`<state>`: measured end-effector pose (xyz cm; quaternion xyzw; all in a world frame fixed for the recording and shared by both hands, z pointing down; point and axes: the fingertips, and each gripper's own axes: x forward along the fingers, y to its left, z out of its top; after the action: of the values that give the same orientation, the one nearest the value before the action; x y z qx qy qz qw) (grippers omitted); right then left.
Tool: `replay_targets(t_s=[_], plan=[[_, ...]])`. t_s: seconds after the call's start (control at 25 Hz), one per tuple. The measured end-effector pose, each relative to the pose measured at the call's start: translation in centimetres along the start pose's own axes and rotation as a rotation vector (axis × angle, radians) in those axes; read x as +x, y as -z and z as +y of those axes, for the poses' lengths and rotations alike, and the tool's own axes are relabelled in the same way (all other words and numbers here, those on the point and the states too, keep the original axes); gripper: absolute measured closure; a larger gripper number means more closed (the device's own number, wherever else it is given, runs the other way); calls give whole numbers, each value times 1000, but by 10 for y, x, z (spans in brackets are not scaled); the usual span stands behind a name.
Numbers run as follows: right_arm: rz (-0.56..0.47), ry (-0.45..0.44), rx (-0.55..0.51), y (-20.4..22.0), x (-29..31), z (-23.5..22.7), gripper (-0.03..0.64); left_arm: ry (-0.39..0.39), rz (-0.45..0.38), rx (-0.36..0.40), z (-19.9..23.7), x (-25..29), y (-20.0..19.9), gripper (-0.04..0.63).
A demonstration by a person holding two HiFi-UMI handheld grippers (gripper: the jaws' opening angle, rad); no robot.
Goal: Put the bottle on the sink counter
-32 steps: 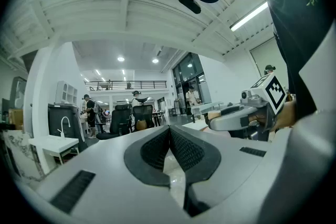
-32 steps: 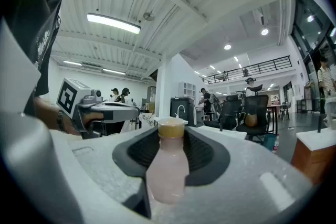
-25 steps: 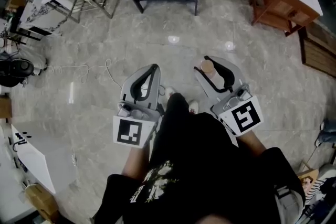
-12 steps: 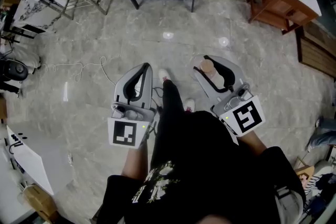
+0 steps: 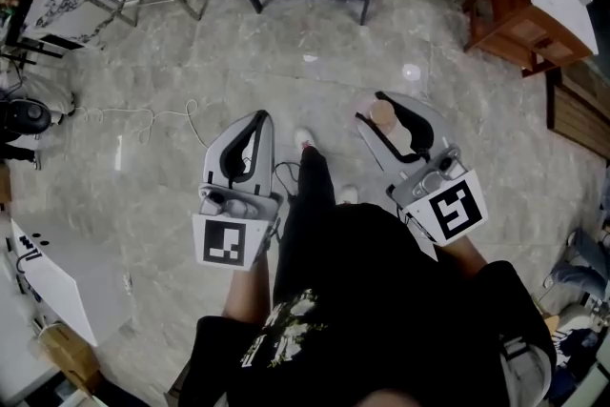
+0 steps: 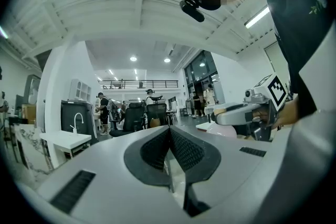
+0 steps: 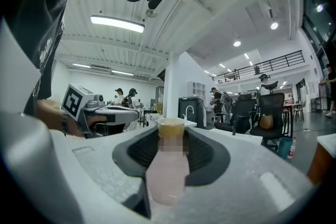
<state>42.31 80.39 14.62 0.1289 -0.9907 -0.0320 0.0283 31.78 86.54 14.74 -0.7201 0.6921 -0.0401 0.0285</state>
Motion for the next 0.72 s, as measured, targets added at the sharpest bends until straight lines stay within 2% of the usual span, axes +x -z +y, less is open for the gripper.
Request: replay_targets(t_s=[0.24, 0.56, 0.72], plan=[[-33, 11, -7, -11, 61, -36, 482, 11, 18, -11, 47, 43, 4, 583], [-17, 6, -16, -20, 144, -62, 482, 28, 22, -8, 125, 88, 3, 583], [-48, 48, -15, -31, 174, -73, 482, 53, 27, 3, 160, 100, 10, 584]])
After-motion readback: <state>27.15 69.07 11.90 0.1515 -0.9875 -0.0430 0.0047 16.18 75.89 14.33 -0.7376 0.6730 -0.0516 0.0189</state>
